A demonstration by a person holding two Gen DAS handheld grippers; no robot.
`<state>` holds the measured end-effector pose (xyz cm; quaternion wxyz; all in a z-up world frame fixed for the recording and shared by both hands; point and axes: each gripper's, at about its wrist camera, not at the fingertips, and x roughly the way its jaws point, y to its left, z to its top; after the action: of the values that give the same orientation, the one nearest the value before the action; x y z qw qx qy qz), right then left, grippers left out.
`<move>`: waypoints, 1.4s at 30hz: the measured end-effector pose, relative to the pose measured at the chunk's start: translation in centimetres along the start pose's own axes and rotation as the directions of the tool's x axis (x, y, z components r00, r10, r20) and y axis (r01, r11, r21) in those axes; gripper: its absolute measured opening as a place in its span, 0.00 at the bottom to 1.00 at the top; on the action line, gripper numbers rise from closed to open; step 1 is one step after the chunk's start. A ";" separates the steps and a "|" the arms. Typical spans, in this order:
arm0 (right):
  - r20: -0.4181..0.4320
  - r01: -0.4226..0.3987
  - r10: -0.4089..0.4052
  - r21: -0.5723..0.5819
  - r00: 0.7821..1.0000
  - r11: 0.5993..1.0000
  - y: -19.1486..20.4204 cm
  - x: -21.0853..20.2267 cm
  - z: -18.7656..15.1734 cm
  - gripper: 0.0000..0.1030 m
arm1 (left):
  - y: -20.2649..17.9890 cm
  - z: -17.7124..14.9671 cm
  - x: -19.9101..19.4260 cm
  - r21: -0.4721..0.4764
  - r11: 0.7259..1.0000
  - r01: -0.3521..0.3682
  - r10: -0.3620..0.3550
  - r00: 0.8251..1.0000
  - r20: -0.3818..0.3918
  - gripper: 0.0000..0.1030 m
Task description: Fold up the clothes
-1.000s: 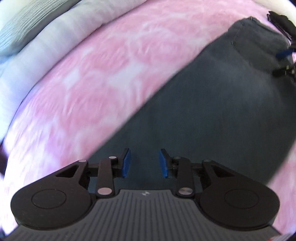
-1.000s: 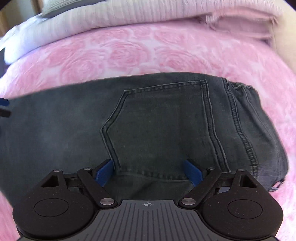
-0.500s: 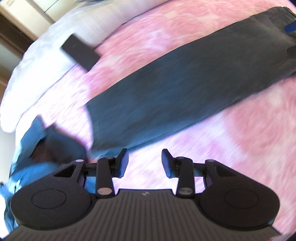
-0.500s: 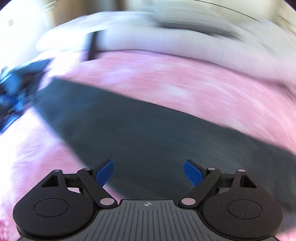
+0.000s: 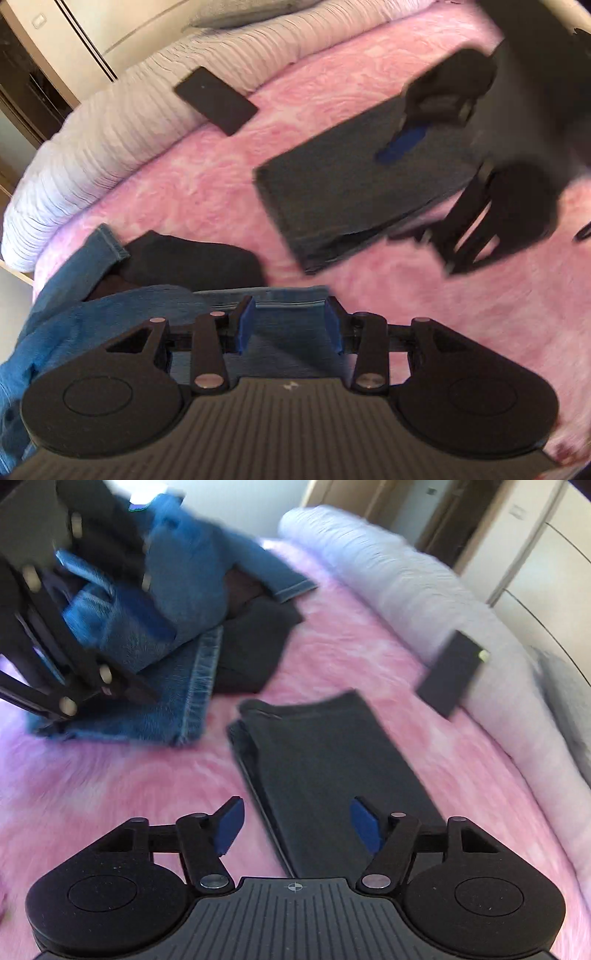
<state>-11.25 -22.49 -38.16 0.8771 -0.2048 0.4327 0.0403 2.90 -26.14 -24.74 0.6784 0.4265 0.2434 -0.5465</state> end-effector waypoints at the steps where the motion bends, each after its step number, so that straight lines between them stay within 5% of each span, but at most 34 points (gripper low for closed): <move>1: -0.011 0.000 0.000 -0.028 1.000 1.000 0.8 1.5 0.7 0.65 | 0.8 -0.4 0.0 -0.022 1.000 0.005 -0.005 1.000 0.015 0.35; 7: -0.009 0.080 -0.084 -0.191 0.996 0.978 3.9 7.3 2.4 0.63 | 3.8 -2.0 0.3 -0.122 0.992 0.034 -0.025 0.997 0.072 0.35; 9: -0.007 0.087 -0.090 -0.195 0.996 0.977 3.8 7.9 2.6 0.39 | 4.2 -2.3 0.3 -0.134 0.990 0.040 -0.029 0.997 0.078 0.35; 12: -0.016 0.075 -0.078 -0.150 0.997 0.986 2.8 8.0 3.1 0.31 | 4.2 -2.5 0.2 -0.132 0.990 0.042 -0.032 0.996 0.077 0.35; 14: 0.009 0.066 -0.066 -0.083 0.998 0.994 1.3 7.0 3.6 0.19 | 4.1 -2.4 0.0 -0.126 0.991 0.042 -0.033 0.997 0.075 0.35; 17: 0.084 0.050 -0.055 0.061 0.995 0.997 -2.1 4.2 4.2 0.15 | 3.3 -1.3 0.0 -0.109 0.993 0.050 -0.042 0.996 0.073 0.35; 21: 0.201 0.039 -0.115 0.349 0.973 0.936 -9.2 -1.7 3.1 0.13 | 0.9 2.2 -0.1 -0.063 0.995 0.079 -0.073 0.992 0.099 0.35; 26: 0.228 0.090 -0.345 0.704 0.910 0.704 -18.8 -12.0 -5.3 0.12 | -5.0 8.9 -0.3 0.043 0.988 0.147 -0.153 0.974 0.167 0.35; 30: 0.129 0.093 -0.493 0.912 0.860 0.400 -23.9 -17.8 -17.7 0.12 | -11.8 13.6 1.5 0.117 0.970 0.214 -0.232 0.958 0.170 0.36; 33: 0.034 0.018 -0.474 0.994 0.880 0.105 -26.2 -16.4 -29.0 0.13 | -16.9 17.0 2.8 0.171 0.950 0.263 -0.291 0.942 0.167 0.37; 35: -0.035 -0.015 -0.392 0.992 0.919 -0.123 -27.0 -13.8 -36.3 0.13 | -20.4 19.4 3.7 0.207 0.933 0.295 -0.330 0.930 0.163 0.37; 36: -0.052 -0.020 -0.353 0.980 0.934 -0.196 -27.1 -13.2 -38.8 0.13 | -21.8 20.2 4.1 0.224 0.928 0.298 -0.336 0.929 0.157 0.37; 37: -0.048 -0.036 -0.320 0.967 0.946 -0.251 -27.3 -12.8 -40.8 0.15 | -22.7 20.7 4.3 0.234 0.927 0.294 -0.333 0.931 0.149 0.37; 38: -0.040 -0.048 -0.305 0.960 0.951 -0.275 -27.4 -12.7 -42.1 0.27 | -23.6 21.2 4.6 0.242 0.926 0.290 -0.329 0.934 0.140 0.37; 40: -0.019 -0.066 -0.322 0.966 0.946 -0.248 -27.6 -13.6 -42.9 0.47 | -25.4 22.2 5.1 0.258 0.924 0.282 -0.320 0.939 0.122 0.37; 42: 0.029 -0.106 -0.319 0.968 0.947 -0.227 -27.9 -14.1 -43.5 0.53 | -26.7 23.0 6.1 0.265 0.925 0.271 -0.303 0.949 0.088 0.37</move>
<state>-45.43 -63.59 -41.78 0.7540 0.5257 0.1563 -0.3614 -23.78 -49.86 -26.05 0.5460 0.4325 0.1890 -0.6922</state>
